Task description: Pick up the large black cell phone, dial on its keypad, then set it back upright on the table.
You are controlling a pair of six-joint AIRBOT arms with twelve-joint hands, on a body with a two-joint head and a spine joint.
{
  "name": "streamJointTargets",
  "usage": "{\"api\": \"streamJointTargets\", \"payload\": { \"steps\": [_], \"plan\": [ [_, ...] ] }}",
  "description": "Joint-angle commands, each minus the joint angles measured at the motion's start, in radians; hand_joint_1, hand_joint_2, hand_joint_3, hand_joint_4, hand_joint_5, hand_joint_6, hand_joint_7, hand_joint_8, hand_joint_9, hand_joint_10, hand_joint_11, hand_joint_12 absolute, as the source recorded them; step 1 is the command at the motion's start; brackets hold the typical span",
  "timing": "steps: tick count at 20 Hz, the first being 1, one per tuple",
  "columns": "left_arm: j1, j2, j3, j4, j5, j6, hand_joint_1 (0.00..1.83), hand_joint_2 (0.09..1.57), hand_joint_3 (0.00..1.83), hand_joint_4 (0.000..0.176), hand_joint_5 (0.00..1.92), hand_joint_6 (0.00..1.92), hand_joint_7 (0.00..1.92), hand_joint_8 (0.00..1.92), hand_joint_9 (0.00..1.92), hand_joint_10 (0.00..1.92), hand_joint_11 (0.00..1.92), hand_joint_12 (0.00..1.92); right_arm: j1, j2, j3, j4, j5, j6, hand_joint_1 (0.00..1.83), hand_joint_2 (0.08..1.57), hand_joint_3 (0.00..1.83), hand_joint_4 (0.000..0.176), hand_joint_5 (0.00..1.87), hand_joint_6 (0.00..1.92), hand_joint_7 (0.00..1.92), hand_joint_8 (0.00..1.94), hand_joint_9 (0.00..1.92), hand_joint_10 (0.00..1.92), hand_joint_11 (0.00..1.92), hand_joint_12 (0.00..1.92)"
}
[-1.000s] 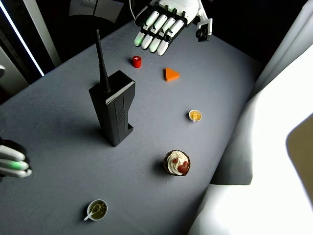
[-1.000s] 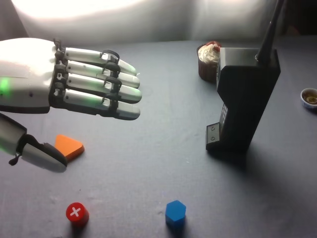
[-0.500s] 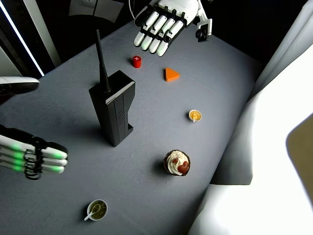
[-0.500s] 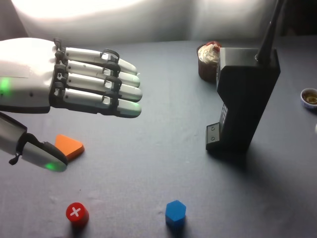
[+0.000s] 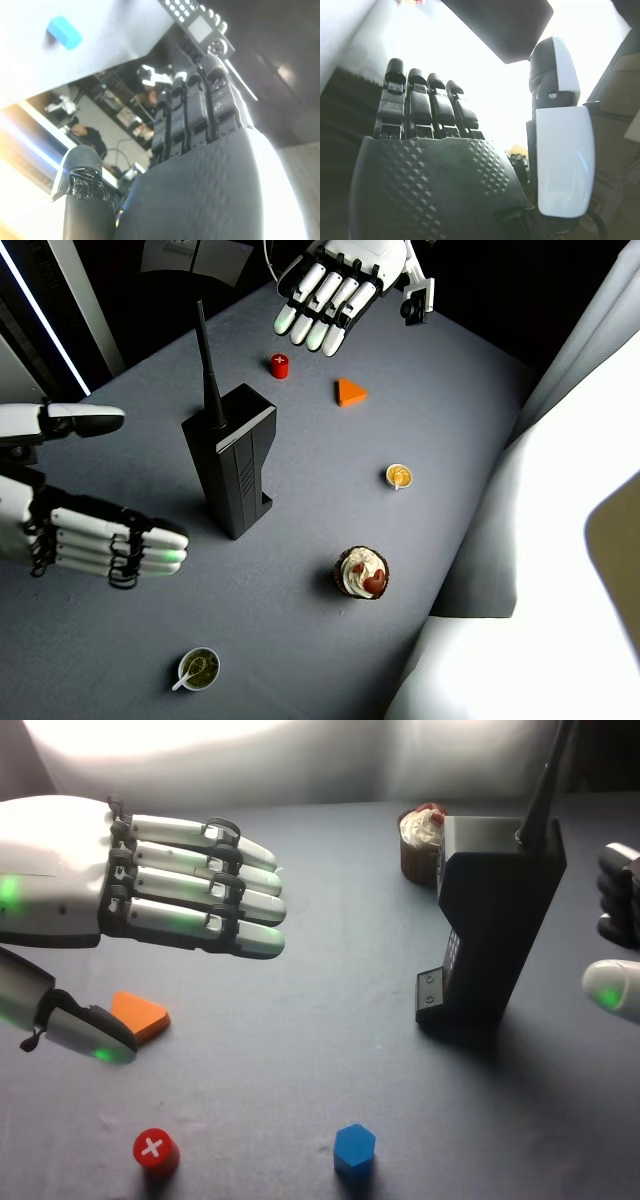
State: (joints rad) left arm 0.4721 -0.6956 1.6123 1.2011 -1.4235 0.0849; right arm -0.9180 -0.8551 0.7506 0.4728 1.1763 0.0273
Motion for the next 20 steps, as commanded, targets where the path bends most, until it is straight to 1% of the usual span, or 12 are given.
{"api": "streamJointTargets", "payload": {
  "steps": [1, 3, 5, 7, 11, 12, 13, 15, 16, 17, 18, 20],
  "plan": [
    [-0.025, 0.001, 0.001, -0.098, -0.066, -0.001, 0.12, 1.19, 0.00, 0.008, 0.13, 0.00, 0.13, 0.00, 0.12, 0.00, 0.00, 0.39, 0.018, 0.004, 0.004, -0.023, 0.117, 0.010, 0.82, 1.06, 0.01, 0.000, 0.00, 0.00, 0.00, 0.00, 0.02, 0.00, 0.00, 0.31],
    [-0.026, 0.001, 0.001, -0.098, -0.065, -0.001, 0.12, 1.19, 0.00, 0.006, 0.13, 0.00, 0.12, 0.00, 0.12, 0.00, 0.00, 0.40, 0.037, -0.007, 0.010, -0.023, 0.109, 0.008, 0.81, 1.06, 0.00, 0.000, 0.00, 0.00, 0.00, 0.00, 0.02, 0.00, 0.00, 0.33],
    [-0.027, 0.001, 0.001, -0.098, -0.065, -0.001, 0.12, 1.19, 0.00, 0.009, 0.14, 0.00, 0.14, 0.00, 0.14, 0.00, 0.00, 0.46, 0.054, -0.015, 0.020, -0.023, 0.097, 0.007, 0.80, 1.06, 0.00, 0.000, 0.00, 0.00, 0.00, 0.00, 0.02, 0.00, 0.00, 0.29],
    [-0.027, 0.000, 0.001, -0.098, -0.065, -0.002, 0.12, 1.19, 0.00, 0.003, 0.13, 0.00, 0.13, 0.00, 0.13, 0.00, 0.00, 0.44, 0.072, -0.026, 0.035, -0.023, 0.087, 0.007, 0.76, 1.06, 0.00, 0.000, 0.00, 0.00, 0.00, 0.00, 0.01, 0.00, 0.00, 0.28],
    [-0.030, -0.001, 0.001, -0.101, -0.065, -0.006, 0.12, 1.19, 0.00, 0.005, 0.12, 0.00, 0.12, 0.00, 0.12, 0.00, 0.00, 0.43, 0.095, -0.039, 0.060, -0.023, 0.072, 0.007, 0.76, 1.04, 0.00, 0.000, 0.00, 0.00, 0.00, 0.00, 0.02, 0.00, 0.00, 0.30],
    [-0.030, -0.001, 0.001, -0.102, -0.065, -0.007, 0.12, 1.19, 0.00, 0.002, 0.12, 0.00, 0.12, 0.00, 0.12, 0.00, 0.00, 0.43, 0.101, -0.041, 0.064, -0.023, 0.063, 0.007, 0.76, 1.04, 0.00, 0.000, 0.00, 0.00, 0.00, 0.00, 0.01, 0.00, 0.00, 0.32],
    [-0.030, -0.001, 0.001, -0.103, -0.065, -0.007, 0.13, 1.19, 0.00, 0.004, 0.13, 0.00, 0.12, 0.00, 0.12, 0.00, 0.00, 0.43, 0.109, -0.044, 0.068, -0.023, 0.053, 0.007, 0.75, 1.04, 0.00, 0.000, 0.00, 0.00, 0.00, 0.00, 0.01, 0.00, 0.00, 0.30],
    [-0.031, -0.001, 0.001, -0.103, -0.065, -0.007, 0.14, 1.19, 0.00, 0.014, 0.14, 0.01, 0.15, 0.01, 0.13, 0.01, 0.00, 0.44, 0.126, -0.046, 0.074, -0.023, 0.035, 0.007, 0.74, 1.04, 0.00, 0.000, 0.00, 0.00, 0.00, 0.00, 0.00, 0.00, 0.00, 0.24],
    [-0.031, -0.001, 0.001, -0.103, -0.066, -0.007, 0.14, 1.19, 0.00, 0.014, 0.14, 0.01, 0.15, 0.01, 0.13, 0.01, 0.00, 0.44, 0.130, -0.047, 0.076, -0.025, 0.030, 0.007, 0.74, 1.04, 0.00, 0.000, 0.00, 0.00, 0.00, 0.00, 0.00, 0.00, 0.00, 0.24],
    [-0.032, -0.001, 0.001, -0.103, -0.067, -0.007, 0.11, 1.20, 0.00, 0.015, 0.13, 0.00, 0.14, 0.00, 0.12, 0.00, 0.00, 0.39, 0.137, -0.048, 0.081, -0.032, 0.022, 0.007, 0.76, 1.04, 0.00, 0.000, 0.00, 0.00, 0.00, 0.00, 0.00, 0.00, 0.00, 0.24],
    [-0.032, -0.001, 0.002, -0.103, -0.067, -0.007, 0.10, 1.20, 0.00, 0.012, 0.13, 0.00, 0.14, 0.00, 0.12, 0.00, 0.00, 0.38, 0.143, -0.051, 0.086, -0.043, 0.015, 0.007, 0.77, 1.03, 0.00, 0.000, 0.00, 0.00, 0.00, 0.00, 0.01, 0.00, 0.00, 0.26],
    [-0.032, -0.001, 0.002, -0.103, -0.068, -0.007, 0.09, 1.20, 0.00, 0.013, 0.13, 0.00, 0.14, 0.00, 0.12, 0.00, 0.00, 0.38, 0.157, -0.054, 0.092, -0.048, -0.003, 0.007, 0.79, 1.03, 0.00, 0.000, 0.00, 0.00, 0.00, 0.00, 0.01, 0.00, 0.00, 0.27]
  ]
}}
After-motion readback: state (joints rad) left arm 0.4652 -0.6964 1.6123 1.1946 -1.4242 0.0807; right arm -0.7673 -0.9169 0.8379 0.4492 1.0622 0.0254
